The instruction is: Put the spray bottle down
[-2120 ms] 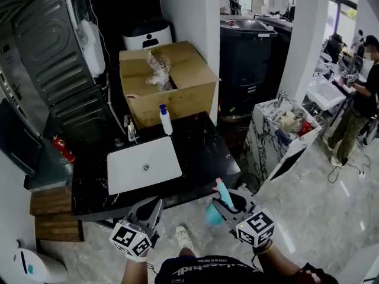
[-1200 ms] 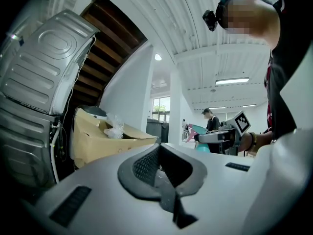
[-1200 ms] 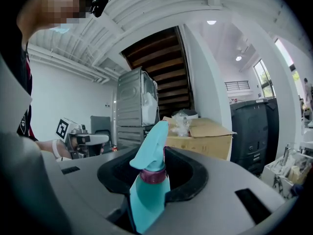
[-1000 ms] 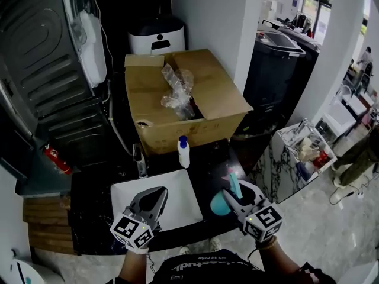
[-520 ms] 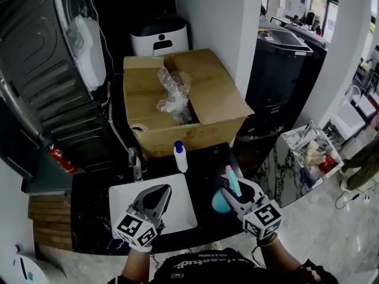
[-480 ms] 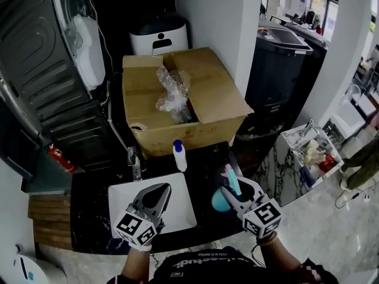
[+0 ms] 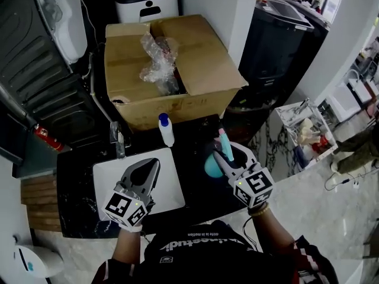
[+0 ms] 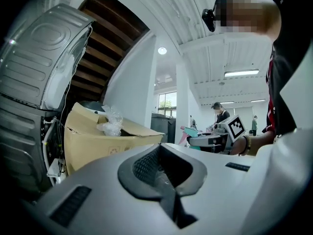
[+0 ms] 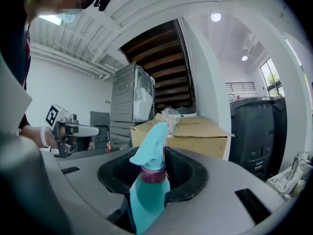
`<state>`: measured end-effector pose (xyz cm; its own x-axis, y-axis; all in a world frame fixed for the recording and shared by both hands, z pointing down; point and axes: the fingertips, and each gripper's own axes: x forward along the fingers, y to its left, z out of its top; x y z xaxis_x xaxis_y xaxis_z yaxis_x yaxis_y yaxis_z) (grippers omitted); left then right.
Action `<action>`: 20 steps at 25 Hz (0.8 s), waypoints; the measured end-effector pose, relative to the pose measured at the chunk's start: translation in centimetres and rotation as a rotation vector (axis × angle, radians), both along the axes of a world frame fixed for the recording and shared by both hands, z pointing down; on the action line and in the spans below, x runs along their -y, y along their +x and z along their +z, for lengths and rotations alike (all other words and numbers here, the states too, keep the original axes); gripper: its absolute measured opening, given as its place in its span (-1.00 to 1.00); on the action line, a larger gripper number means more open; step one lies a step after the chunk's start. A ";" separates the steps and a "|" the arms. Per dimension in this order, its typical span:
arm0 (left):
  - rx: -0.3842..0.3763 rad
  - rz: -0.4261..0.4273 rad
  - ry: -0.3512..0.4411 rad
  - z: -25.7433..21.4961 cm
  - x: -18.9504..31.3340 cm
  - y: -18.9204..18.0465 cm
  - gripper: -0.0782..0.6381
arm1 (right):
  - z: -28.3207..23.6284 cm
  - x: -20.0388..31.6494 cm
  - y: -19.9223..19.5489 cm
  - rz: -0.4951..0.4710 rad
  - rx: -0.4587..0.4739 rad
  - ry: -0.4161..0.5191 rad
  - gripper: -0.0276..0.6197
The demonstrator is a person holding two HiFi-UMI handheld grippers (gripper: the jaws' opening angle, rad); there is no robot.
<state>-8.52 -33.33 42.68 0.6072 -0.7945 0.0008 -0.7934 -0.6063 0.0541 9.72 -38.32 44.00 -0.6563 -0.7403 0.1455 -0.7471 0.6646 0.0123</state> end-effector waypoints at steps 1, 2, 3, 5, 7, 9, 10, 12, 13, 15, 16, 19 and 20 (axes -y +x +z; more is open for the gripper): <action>-0.003 -0.005 -0.003 0.3 0.1 0.1 -0.74 | 0.5 1.0 0.1 0.008 0.003 0.000 -0.39; -0.004 -0.014 -0.009 0.8 0.1 0.1 -0.74 | 1.1 2.0 0.2 0.018 0.007 -0.003 -0.39; 0.002 -0.021 -0.012 1.3 0.1 0.2 -0.74 | 1.7 3.1 0.2 0.027 0.011 -0.007 -0.39; 0.025 -0.036 -0.017 2.6 -0.1 0.3 -0.74 | 3.1 5.1 0.2 0.045 0.001 -0.011 -0.39; 0.020 -0.065 -0.033 4.0 0.0 -0.1 -0.74 | 4.4 7.2 0.0 0.065 -0.025 0.000 -0.39; -0.009 -0.101 -0.052 5.0 0.0 -0.7 -0.74 | 5.5 9.4 -0.1 0.088 -0.042 0.020 -0.39; -0.019 -0.115 -0.057 5.4 -0.1 -1.0 -0.74 | 6.1 10.4 -0.2 0.097 -0.044 0.030 -0.39; -0.028 -0.141 -0.067 6.0 -0.3 -1.6 -0.74 | 7.2 12.7 -0.6 0.112 -0.040 0.039 -0.39; -0.031 -0.155 -0.072 6.2 -0.4 -1.8 -0.74 | 7.8 13.8 -0.8 0.118 -0.036 0.040 -0.39; -0.030 -0.173 -0.078 6.4 -0.6 -2.4 -0.74 | 8.9 15.8 -1.4 0.129 -0.032 0.038 -0.39; -0.029 -0.180 -0.081 6.5 -0.7 -2.7 -0.74 | 9.4 16.7 -1.8 0.133 -0.032 0.032 -0.39; -0.055 -0.208 -0.103 6.8 -0.8 -3.9 -0.74 | 10.7 18.6 -3.1 0.129 -0.039 0.017 -0.39; -0.070 -0.219 -0.110 6.9 -0.9 -4.3 -0.74 | 11.0 18.9 -3.6 0.121 -0.045 0.016 -0.39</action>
<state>-12.87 -32.43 49.61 0.4223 -0.9045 0.0587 -0.8971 -0.4078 0.1703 6.13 -57.24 55.03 -0.5553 -0.8161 0.1599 -0.8201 0.5693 0.0577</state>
